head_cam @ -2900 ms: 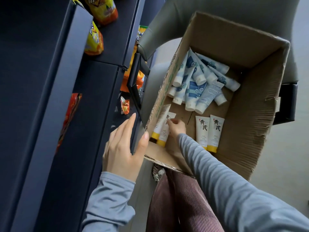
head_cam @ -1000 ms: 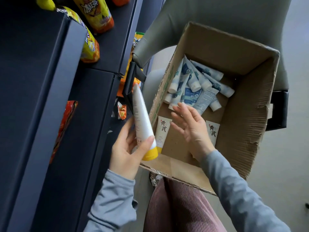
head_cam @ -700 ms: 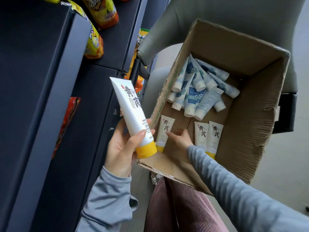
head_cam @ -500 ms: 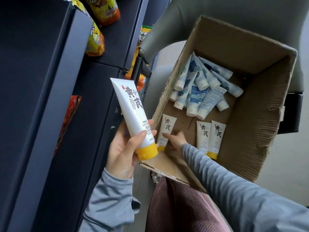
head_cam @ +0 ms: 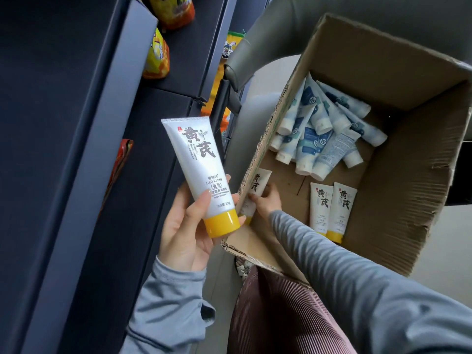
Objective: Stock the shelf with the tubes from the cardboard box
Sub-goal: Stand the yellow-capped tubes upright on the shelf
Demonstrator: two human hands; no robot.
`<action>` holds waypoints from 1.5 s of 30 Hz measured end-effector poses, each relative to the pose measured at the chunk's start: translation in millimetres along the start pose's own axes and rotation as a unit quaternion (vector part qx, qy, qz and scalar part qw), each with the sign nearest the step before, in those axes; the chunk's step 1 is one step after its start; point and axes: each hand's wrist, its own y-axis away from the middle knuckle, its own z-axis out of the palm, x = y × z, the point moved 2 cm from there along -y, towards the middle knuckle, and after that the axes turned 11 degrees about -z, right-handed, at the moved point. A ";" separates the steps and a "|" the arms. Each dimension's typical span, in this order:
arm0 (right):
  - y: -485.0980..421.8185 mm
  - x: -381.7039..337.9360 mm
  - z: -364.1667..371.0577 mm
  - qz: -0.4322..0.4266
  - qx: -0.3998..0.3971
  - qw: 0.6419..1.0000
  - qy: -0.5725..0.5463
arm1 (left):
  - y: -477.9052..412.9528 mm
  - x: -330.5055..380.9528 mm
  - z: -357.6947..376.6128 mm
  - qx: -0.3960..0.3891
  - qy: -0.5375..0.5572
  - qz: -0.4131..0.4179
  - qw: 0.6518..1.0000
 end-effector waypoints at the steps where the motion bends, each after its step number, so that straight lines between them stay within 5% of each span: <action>1: 1.9 1.3 -1.0 -0.006 0.004 1.000 -0.004 | 0.6 -0.3 -0.7 -0.003 -0.006 0.003 1.000; 14: 62.8 -24.8 -81.8 -0.033 -0.012 0.981 -0.190 | 24.4 -5.8 6.0 -0.043 -0.007 0.013 0.999; 23: 154.5 -115.8 -125.1 -0.070 -0.119 0.921 -0.365 | 79.4 33.6 28.0 -0.065 -0.023 0.067 0.995; 33: 267.9 -221.3 -107.3 -0.195 -0.289 0.872 -0.343 | 179.9 94.6 39.0 -0.013 -0.041 0.173 0.984; 45: 391.9 -301.2 -96.8 -0.353 -0.367 0.812 -0.284 | 305.8 127.3 35.4 -0.004 -0.018 0.323 0.946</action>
